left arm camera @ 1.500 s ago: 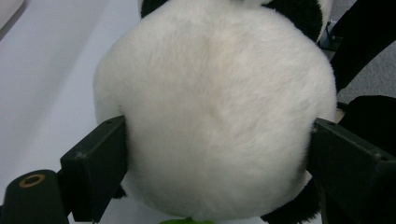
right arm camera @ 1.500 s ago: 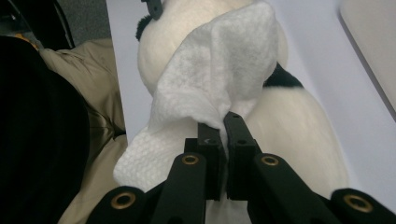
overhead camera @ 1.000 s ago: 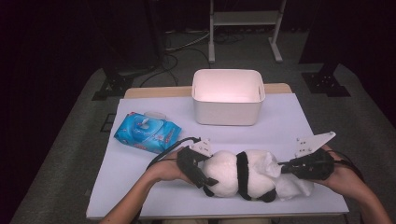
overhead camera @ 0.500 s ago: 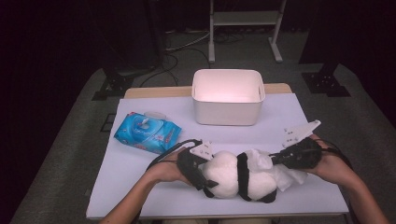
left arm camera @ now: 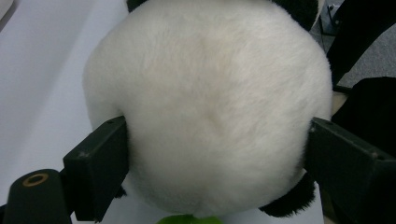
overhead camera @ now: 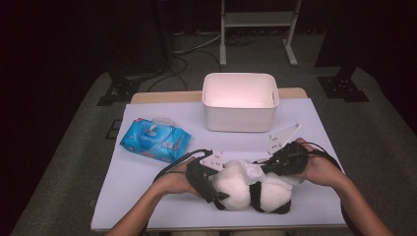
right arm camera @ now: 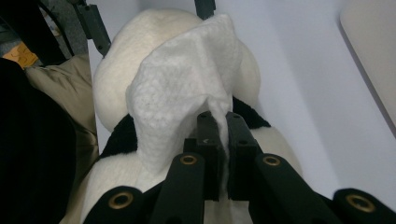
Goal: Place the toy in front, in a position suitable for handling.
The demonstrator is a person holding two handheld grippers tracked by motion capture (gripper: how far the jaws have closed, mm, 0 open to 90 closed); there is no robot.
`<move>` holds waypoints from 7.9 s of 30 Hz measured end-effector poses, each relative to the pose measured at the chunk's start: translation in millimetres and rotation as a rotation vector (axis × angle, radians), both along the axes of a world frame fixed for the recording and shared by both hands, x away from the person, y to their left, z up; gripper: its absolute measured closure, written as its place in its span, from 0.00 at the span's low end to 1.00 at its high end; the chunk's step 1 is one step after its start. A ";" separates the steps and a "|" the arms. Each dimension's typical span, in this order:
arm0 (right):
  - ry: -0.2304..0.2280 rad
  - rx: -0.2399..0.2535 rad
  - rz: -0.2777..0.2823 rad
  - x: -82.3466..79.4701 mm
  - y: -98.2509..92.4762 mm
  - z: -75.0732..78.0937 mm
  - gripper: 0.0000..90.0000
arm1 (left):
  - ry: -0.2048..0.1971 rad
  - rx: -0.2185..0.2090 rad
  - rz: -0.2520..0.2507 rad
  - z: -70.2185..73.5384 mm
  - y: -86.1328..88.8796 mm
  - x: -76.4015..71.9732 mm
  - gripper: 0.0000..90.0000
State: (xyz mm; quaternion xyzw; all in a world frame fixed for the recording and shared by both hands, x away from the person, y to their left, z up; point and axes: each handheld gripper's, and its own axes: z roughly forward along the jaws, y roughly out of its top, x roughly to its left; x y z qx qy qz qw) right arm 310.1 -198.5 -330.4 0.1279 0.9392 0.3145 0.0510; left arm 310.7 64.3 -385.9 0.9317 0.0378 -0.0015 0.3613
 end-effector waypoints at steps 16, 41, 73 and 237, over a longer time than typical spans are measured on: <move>-0.043 0.056 -0.075 -16.7 -41.1 20.2 0.82 | 0.007 -0.004 0.000 0.4 -0.2 2.4 0.12; 0.017 -0.006 -0.012 2.7 21.5 -7.6 0.74 | -0.003 0.004 0.002 1.1 -3.2 0.7 0.12; 0.009 0.083 -0.047 -31.9 -50.6 -9.2 0.96 | 0.069 -0.032 0.002 13.0 -12.7 9.4 0.17; 0.079 -0.053 -0.045 13.5 7.4 -5.4 0.96 | 0.018 -0.170 0.042 -11.3 -40.1 -10.5 0.30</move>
